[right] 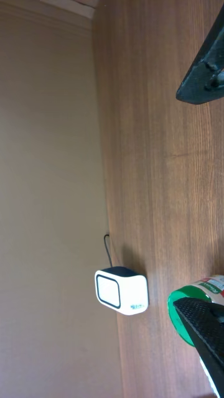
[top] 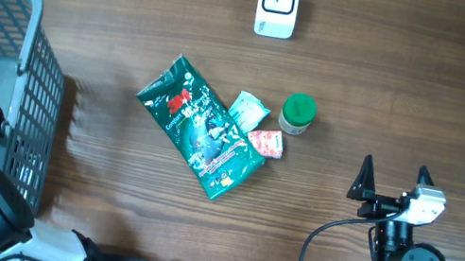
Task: Scan the item barcode
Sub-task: 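Reach into the basket and grasp the red Nescafe stick, then drop the red Nescafe stick onto the glove bag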
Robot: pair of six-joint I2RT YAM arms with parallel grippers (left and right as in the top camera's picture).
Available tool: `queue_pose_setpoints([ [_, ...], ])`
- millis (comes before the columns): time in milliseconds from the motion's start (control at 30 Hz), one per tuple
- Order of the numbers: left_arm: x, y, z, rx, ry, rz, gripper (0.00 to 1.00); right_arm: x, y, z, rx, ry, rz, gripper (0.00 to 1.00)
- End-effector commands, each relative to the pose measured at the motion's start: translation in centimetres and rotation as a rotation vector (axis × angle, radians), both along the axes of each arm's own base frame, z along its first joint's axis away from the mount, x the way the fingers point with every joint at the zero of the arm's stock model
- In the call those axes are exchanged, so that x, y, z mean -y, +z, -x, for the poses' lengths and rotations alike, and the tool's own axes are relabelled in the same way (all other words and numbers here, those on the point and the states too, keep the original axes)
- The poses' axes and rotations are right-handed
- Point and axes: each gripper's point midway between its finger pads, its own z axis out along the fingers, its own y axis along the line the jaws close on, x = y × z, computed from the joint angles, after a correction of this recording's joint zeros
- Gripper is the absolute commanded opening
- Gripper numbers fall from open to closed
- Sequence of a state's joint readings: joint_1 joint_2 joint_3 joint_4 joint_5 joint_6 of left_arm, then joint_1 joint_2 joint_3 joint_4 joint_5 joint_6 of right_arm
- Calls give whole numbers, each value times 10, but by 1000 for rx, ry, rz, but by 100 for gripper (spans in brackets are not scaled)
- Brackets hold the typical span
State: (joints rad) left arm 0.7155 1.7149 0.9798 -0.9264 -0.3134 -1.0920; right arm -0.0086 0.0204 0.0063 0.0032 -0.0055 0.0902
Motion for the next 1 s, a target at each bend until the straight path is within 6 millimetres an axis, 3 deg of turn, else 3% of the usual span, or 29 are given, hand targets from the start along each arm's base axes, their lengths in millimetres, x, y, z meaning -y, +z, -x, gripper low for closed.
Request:
queue_pose_setpoints([
  [0,32,-4,16,-61,20,191,4,2,2,0,9,-10,-17,100],
  [167,-11,115,-33,183,-124,-25,4,2,2,0,9,-10,-17,100],
  [267,-19,191,-39,352,-169,-215,4,2,2,0,9,-10,-17,100],
  [367,-10,227,-38,479,-181,-301,4,2,2,0,9,-10,-17,100],
  [433,12,265,-60,676,-398,-329,4,2,2,0,9,-10,-17,100],
  [467,37,297,-80,843,-611,-345,4,2,2,0,9,-10,-17,100],
  [500,56,317,-88,945,-731,-354,4,2,2,0,9,-10,-17,100],
  [533,91,349,-94,1098,-913,-367,4,2,2,0,9,-10,-17,100],
  [600,146,385,-88,1268,-1166,-375,4,2,2,0,9,-10,-17,100],
  [633,185,401,-80,1362,-1344,-357,4,2,2,0,9,-10,-17,100],
  [733,263,405,-57,1486,-1719,-198,4,2,2,0,9,-10,-17,100],
  [833,313,379,-46,1469,-1951,6,4,2,2,0,9,-10,-17,100],
  [900,327,348,-55,1352,-1965,101,4,2,2,0,9,-10,-17,100],
  [967,327,305,-72,1153,-1868,152,4,2,2,0,9,-10,-17,100],
])
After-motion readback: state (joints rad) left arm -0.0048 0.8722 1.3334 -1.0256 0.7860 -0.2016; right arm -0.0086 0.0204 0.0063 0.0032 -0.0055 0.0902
